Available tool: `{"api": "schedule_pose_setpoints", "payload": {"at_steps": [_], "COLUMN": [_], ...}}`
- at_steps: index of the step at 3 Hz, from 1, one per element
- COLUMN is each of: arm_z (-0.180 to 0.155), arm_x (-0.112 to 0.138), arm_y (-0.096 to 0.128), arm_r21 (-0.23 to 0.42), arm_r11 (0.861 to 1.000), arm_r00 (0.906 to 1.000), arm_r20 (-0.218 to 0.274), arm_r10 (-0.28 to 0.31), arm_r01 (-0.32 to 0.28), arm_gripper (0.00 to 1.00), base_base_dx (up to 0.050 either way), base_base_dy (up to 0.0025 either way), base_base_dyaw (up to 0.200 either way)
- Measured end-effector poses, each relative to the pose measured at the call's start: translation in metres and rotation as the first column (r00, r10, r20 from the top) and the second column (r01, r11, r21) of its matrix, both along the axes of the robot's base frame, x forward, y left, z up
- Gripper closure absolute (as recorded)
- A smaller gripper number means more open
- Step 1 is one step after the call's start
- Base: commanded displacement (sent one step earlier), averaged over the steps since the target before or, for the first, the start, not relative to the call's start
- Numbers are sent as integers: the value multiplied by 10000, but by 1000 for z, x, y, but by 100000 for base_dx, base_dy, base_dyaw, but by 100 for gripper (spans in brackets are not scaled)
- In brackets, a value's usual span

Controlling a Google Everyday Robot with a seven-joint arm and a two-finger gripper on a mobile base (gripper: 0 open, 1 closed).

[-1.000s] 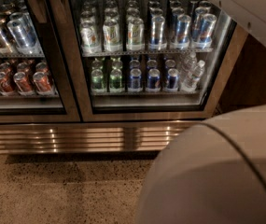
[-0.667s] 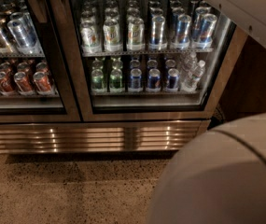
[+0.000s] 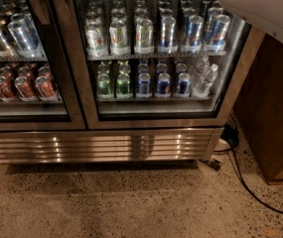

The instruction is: Open right fridge door

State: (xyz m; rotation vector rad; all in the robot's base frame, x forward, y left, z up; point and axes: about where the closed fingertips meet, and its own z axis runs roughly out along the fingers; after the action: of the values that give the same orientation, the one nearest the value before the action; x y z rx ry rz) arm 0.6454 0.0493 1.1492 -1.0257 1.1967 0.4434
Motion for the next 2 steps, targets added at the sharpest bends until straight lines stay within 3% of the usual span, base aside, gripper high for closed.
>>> {"api": "schedule_pose_setpoints", "payload": {"at_steps": [1, 2], "arm_z": [-35, -56], "arm_x": [-22, -52], "arm_y": [-26, 4], "arm_r21": [-512, -181], "arm_r11": [9929, 9920], "arm_r00": [9943, 9921], "arm_r20": [68, -143], "arm_r10": [-1067, -1249], "arm_r01": [1069, 1247], "arm_gripper": [0, 0], "base_base_dx": [0, 0], "base_base_dy": [0, 0], "base_base_dyaw": [0, 0]}}
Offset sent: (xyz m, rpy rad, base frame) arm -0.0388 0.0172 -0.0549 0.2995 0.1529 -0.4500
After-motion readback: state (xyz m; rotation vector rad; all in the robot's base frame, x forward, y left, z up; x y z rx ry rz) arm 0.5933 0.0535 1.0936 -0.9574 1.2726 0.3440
